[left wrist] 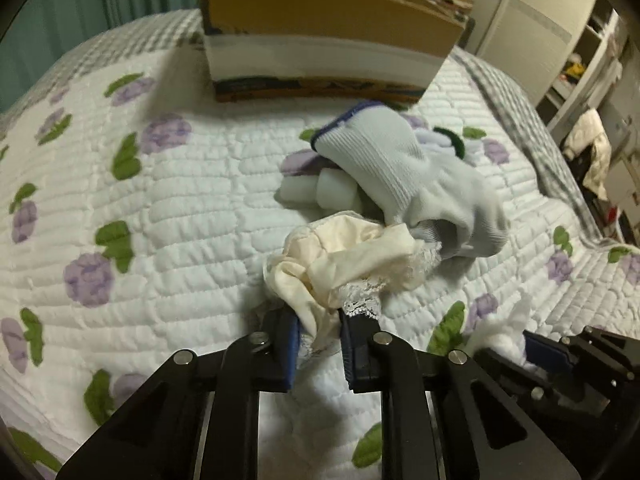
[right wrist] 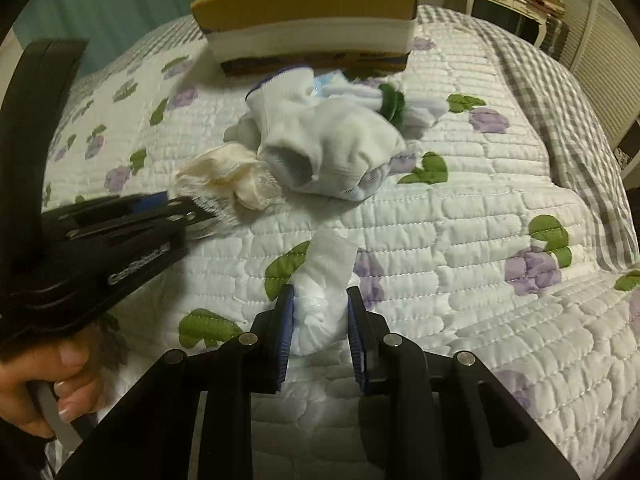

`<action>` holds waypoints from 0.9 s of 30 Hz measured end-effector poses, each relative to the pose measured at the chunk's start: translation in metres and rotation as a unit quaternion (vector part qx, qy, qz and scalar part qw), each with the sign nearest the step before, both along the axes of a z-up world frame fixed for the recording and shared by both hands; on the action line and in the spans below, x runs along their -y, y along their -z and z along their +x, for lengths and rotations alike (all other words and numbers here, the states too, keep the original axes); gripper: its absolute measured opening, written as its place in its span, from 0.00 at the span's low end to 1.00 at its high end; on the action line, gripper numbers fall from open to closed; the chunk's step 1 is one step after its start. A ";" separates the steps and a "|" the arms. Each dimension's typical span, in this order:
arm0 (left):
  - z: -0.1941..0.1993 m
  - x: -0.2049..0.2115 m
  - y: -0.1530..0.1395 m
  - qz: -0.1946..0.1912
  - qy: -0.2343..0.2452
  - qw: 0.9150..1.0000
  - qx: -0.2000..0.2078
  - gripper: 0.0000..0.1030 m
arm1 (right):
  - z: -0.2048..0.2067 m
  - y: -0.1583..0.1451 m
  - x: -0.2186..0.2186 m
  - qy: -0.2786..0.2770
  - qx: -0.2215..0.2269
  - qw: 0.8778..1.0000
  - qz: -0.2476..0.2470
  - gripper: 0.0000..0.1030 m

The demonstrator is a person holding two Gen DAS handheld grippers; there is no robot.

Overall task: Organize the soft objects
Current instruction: 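Grasp the cream lace cloth with left tool while right tool grasps white tissue, then carry both items over the box, lower them in and open both tools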

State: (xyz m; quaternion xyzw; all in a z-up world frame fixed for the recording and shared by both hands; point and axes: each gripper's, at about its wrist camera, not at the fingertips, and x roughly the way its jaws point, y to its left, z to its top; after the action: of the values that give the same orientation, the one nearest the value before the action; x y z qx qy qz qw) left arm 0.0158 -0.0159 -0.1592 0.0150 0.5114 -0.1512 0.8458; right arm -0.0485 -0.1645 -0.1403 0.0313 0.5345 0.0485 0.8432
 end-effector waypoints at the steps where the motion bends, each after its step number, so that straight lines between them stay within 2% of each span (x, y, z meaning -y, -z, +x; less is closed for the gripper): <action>1: -0.003 -0.001 -0.004 0.004 -0.002 1.000 0.007 0.16 | -0.003 0.000 0.004 0.002 0.004 1.000 0.001 0.24; 9: -0.036 -0.010 -0.033 -0.009 -0.003 0.999 0.045 0.15 | -0.016 -0.023 -0.007 0.001 0.061 0.998 0.007 0.24; 19: -0.074 -0.036 -0.076 -0.009 -0.046 0.994 0.097 0.15 | -0.033 -0.062 -0.008 -0.011 0.124 0.992 -0.005 0.24; 22: -0.077 -0.040 -0.086 -0.016 -0.056 0.993 0.105 0.15 | -0.033 -0.080 -0.001 -0.002 0.143 0.990 -0.003 0.24; 27: -0.077 -0.041 -0.120 -0.028 -0.059 0.988 0.142 0.15 | -0.031 -0.124 0.010 0.002 0.197 0.980 -0.009 0.24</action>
State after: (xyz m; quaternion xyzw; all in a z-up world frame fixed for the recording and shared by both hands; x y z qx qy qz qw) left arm -0.0607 0.0250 -0.0387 -0.0177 0.3816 -0.1120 0.9173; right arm -0.0791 -0.1743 -0.0165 0.0148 0.3578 0.0473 0.9325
